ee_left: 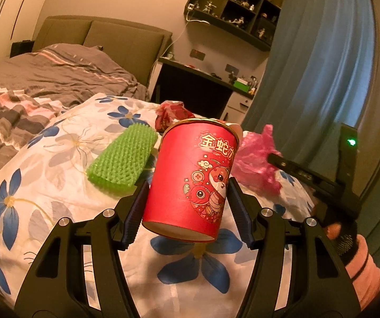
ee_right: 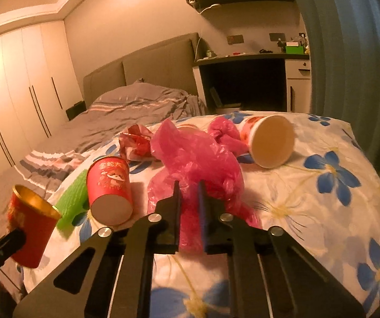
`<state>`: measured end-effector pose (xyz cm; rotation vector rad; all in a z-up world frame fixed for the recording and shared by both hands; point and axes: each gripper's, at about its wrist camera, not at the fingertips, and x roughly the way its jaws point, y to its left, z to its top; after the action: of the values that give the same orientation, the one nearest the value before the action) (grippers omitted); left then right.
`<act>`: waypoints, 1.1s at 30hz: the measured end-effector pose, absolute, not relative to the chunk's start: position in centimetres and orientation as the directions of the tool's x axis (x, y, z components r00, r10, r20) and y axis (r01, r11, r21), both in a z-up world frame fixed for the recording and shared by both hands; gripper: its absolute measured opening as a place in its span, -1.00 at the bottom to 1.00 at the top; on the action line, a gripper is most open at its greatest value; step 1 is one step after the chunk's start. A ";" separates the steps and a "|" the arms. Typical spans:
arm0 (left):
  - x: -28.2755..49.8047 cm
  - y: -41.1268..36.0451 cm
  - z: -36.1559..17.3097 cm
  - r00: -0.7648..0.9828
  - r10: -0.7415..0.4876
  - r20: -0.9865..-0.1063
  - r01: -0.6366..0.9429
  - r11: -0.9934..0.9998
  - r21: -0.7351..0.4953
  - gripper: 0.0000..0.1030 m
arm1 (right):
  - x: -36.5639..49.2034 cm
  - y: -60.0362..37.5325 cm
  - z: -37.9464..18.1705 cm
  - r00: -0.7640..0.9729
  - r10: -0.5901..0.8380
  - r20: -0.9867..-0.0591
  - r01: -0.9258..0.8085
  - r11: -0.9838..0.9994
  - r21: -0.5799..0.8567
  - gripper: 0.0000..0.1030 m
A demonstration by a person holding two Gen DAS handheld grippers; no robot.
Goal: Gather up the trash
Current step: 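Lift the red paper cup with the left tool while the right grasps the pink plastic bag, then carry the red cup and pink bag in both tools over the brown bin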
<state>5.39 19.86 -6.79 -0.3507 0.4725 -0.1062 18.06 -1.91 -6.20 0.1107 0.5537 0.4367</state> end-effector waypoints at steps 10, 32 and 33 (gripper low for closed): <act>5.1 17.1 -5.8 0.890 -0.197 -0.412 0.057 0.943 -0.328 0.14 | 13.4 -6.5 -4.5 0.791 0.443 -0.423 -0.375 0.896 0.238 -0.82; 5.9 8.4 -4.5 0.866 -0.295 -0.404 0.198 0.944 -0.264 0.14 | 8.9 -15.3 -4.1 0.850 0.383 -0.361 -0.293 0.914 0.279 -0.82; 6.1 8.0 -4.4 0.865 -0.299 -0.404 0.203 0.943 -0.262 0.14 | 8.8 -15.6 -4.1 0.852 0.380 -0.360 -0.290 0.915 0.279 -0.82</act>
<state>6.09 8.01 -4.42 -0.2149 0.4558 -0.2652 8.78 -15.56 -4.07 0.2187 0.4216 0.3557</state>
